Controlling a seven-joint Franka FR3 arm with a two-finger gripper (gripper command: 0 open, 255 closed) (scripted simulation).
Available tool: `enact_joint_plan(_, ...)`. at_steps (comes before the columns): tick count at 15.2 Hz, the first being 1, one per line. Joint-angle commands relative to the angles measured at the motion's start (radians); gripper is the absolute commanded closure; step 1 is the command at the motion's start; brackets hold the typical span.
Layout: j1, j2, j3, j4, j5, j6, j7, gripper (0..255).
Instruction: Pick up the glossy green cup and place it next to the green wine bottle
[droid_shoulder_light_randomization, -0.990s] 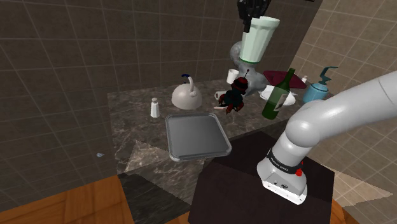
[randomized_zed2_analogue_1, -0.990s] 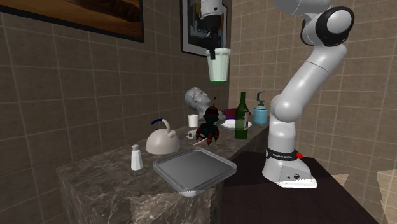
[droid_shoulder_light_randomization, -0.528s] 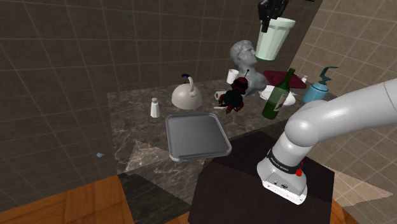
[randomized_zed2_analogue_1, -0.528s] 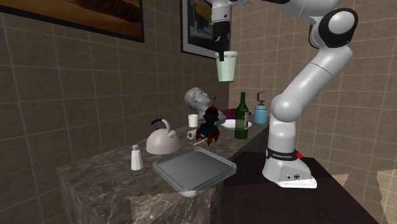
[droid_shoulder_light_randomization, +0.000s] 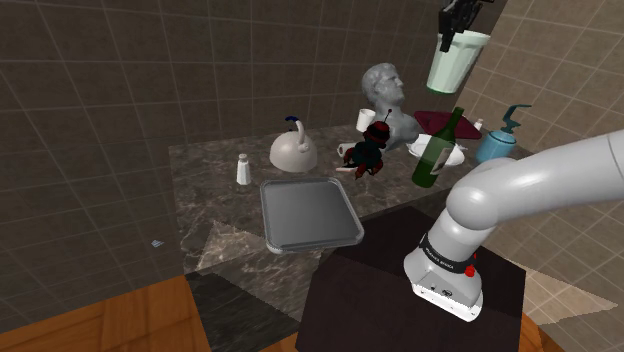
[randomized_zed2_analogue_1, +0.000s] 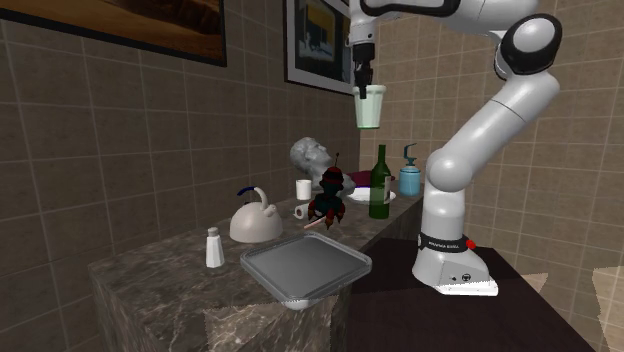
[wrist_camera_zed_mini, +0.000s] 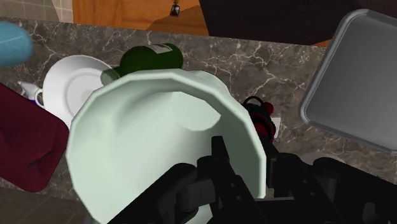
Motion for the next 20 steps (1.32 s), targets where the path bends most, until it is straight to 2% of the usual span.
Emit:
enact_joint_plan(1,-0.010,0.001,-0.063,0.008,-0.041,0.013,-0.072,255)
enact_joint_plan(20,-0.021,-0.124,-0.092,-0.334,-0.068,0.226,-0.015,255)
